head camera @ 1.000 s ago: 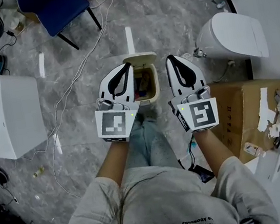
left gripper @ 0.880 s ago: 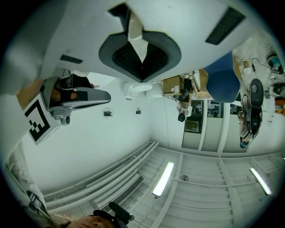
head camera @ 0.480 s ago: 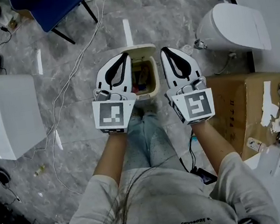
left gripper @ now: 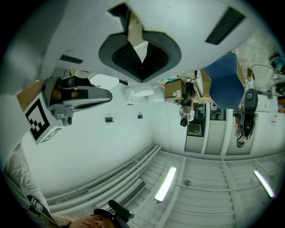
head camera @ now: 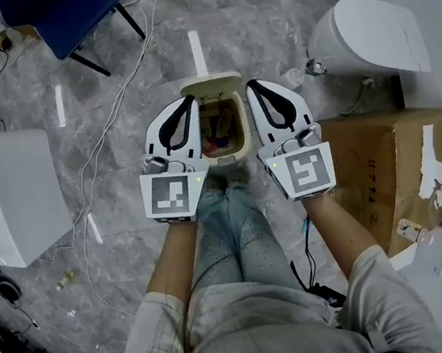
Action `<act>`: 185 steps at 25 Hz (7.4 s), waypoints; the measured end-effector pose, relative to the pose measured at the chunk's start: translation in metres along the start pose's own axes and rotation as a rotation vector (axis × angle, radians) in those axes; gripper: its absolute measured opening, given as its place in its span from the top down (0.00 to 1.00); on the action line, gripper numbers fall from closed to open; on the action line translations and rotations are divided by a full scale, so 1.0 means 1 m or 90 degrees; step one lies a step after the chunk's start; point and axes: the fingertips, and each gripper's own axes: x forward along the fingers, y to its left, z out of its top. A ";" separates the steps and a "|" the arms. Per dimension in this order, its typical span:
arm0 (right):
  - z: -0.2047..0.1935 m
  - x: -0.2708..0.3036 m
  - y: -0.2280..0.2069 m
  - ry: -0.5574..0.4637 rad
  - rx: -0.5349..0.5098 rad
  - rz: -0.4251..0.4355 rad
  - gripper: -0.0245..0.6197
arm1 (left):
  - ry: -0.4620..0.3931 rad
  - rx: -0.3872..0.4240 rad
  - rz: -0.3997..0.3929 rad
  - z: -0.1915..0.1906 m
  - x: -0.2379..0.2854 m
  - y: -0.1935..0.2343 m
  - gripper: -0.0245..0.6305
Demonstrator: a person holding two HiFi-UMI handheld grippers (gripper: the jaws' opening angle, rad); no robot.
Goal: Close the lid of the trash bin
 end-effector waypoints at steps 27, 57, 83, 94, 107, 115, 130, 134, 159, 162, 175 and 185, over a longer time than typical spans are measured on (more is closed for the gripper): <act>-0.103 0.051 0.002 0.064 -0.045 0.049 0.91 | 0.038 0.054 -0.018 -0.093 0.043 0.022 0.93; -0.172 0.098 -0.012 0.134 -0.046 0.124 0.91 | 0.128 0.061 -0.089 -0.158 0.088 0.036 0.93; -0.239 0.127 -0.028 0.257 -0.117 0.200 0.71 | 0.224 0.104 -0.138 -0.221 0.117 0.067 0.73; -0.241 0.117 -0.022 0.256 -0.150 0.208 0.81 | 0.227 0.145 -0.151 -0.222 0.104 0.060 0.82; -0.252 0.073 0.005 0.261 -0.194 0.203 0.81 | 0.229 0.154 -0.175 -0.241 0.060 0.031 0.82; -0.265 0.049 0.019 0.263 -0.213 0.201 0.81 | 0.236 0.169 -0.190 -0.253 0.040 0.014 0.81; -0.287 0.019 0.039 0.283 -0.246 0.216 0.79 | 0.255 0.185 -0.206 -0.276 0.012 -0.007 0.79; -0.294 0.011 0.045 0.290 -0.257 0.223 0.79 | 0.265 0.192 -0.217 -0.283 0.004 -0.012 0.78; -0.345 -0.022 0.075 0.335 -0.351 0.268 0.77 | 0.326 0.278 -0.268 -0.336 -0.027 -0.036 0.74; -0.350 -0.024 0.076 0.338 -0.359 0.271 0.77 | 0.330 0.284 -0.267 -0.341 -0.029 -0.038 0.74; -0.374 -0.035 0.086 0.345 -0.379 0.269 0.76 | 0.344 0.318 -0.272 -0.365 -0.038 -0.047 0.73; -0.397 -0.043 0.094 0.361 -0.402 0.277 0.75 | 0.366 0.360 -0.275 -0.389 -0.045 -0.055 0.72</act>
